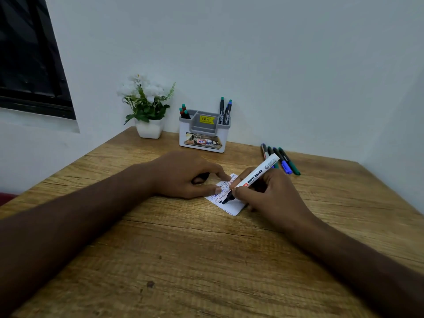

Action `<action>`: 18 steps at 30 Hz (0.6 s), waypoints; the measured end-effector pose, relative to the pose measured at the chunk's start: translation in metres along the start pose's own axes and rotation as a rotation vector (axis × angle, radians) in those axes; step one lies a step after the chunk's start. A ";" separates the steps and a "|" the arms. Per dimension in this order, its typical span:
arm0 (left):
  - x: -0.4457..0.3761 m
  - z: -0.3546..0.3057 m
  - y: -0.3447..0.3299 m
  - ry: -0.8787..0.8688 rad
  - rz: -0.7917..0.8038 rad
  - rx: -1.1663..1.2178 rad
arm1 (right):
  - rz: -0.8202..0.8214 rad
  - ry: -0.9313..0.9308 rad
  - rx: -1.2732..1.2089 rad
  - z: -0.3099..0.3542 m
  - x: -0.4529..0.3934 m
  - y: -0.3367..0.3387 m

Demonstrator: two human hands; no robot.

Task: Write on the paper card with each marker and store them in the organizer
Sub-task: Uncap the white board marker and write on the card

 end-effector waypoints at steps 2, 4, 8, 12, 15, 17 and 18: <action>0.000 0.000 -0.001 0.002 0.005 0.003 | 0.004 0.003 0.003 0.000 0.000 0.000; 0.000 0.001 -0.001 0.002 0.005 0.007 | -0.014 -0.006 -0.004 -0.001 0.000 0.001; 0.001 0.001 -0.001 0.005 0.001 0.003 | -0.013 -0.029 -0.023 -0.004 -0.001 0.003; 0.000 0.002 -0.001 0.002 -0.001 0.011 | -0.018 -0.037 0.004 -0.005 -0.002 0.003; 0.000 0.002 -0.001 0.003 -0.001 0.020 | -0.026 -0.046 0.003 -0.006 -0.002 0.004; 0.001 0.001 -0.001 0.002 0.002 0.021 | -0.020 -0.039 -0.004 -0.004 -0.002 0.004; 0.001 0.001 -0.001 0.002 0.001 0.019 | -0.016 -0.035 -0.002 -0.004 -0.001 0.003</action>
Point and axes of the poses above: each hand's wrist, its own x-axis away from the middle knuckle, its own y-axis out of the back of the hand, z = x × y, the point moved 8 cm from there along -x, towards the middle knuckle, and after that the axes turned 1 degree about -z, right-handed, at the moved point
